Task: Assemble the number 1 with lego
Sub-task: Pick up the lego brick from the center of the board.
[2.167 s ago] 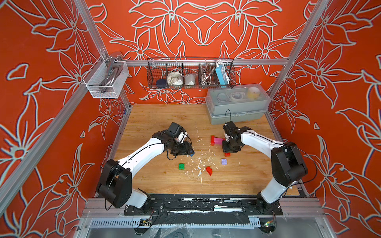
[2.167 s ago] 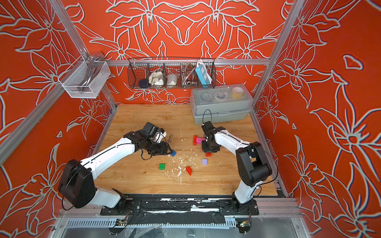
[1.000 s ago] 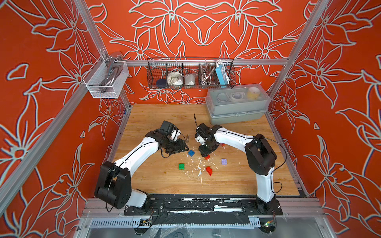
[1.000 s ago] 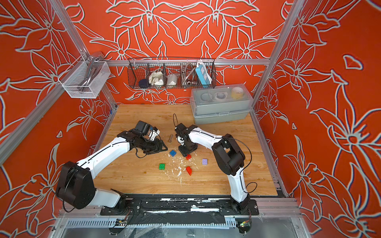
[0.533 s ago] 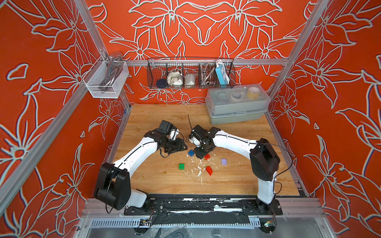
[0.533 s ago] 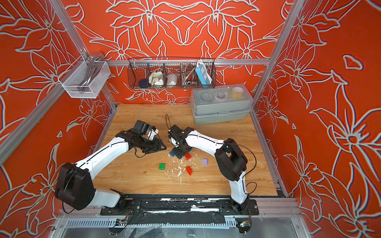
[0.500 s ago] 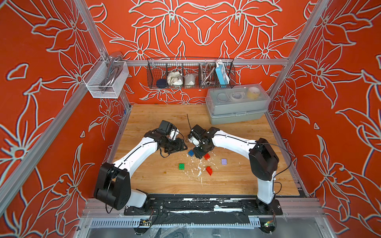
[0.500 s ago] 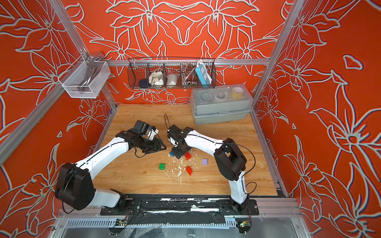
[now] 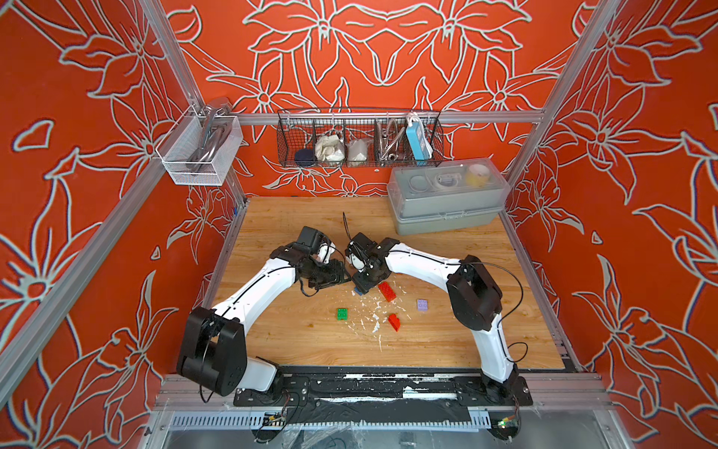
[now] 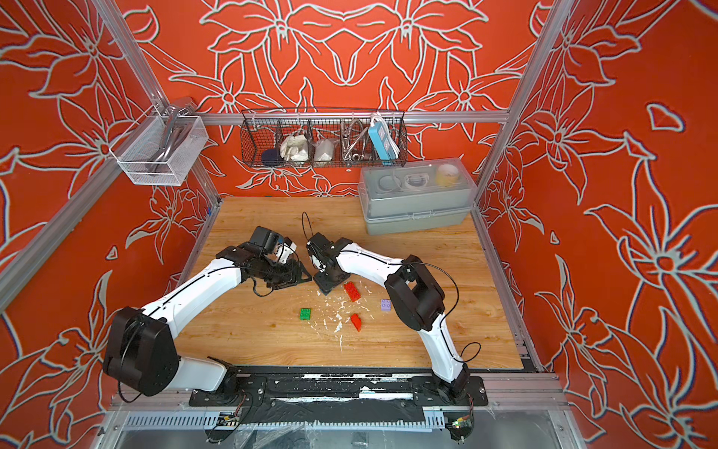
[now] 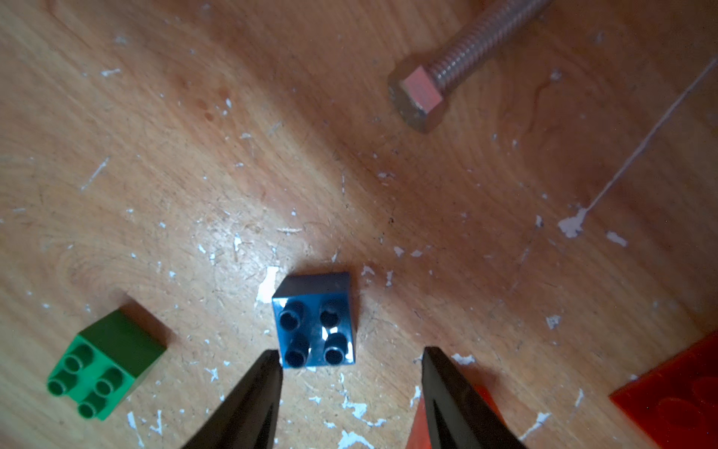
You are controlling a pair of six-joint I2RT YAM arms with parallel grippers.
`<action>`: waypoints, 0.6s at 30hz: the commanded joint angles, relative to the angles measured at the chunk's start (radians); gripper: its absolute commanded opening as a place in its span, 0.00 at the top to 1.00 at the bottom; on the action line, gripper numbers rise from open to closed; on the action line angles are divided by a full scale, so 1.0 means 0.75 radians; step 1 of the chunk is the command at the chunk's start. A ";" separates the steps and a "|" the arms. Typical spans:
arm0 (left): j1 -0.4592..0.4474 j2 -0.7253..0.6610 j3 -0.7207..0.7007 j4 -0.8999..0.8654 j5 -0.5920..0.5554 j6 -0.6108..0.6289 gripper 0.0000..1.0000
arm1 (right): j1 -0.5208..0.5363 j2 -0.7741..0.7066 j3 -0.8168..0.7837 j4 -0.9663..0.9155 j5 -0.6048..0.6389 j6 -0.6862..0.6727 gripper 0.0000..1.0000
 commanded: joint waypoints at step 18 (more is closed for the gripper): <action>0.014 -0.006 -0.009 -0.005 0.025 0.008 0.39 | 0.020 0.071 0.053 0.012 -0.028 0.060 0.74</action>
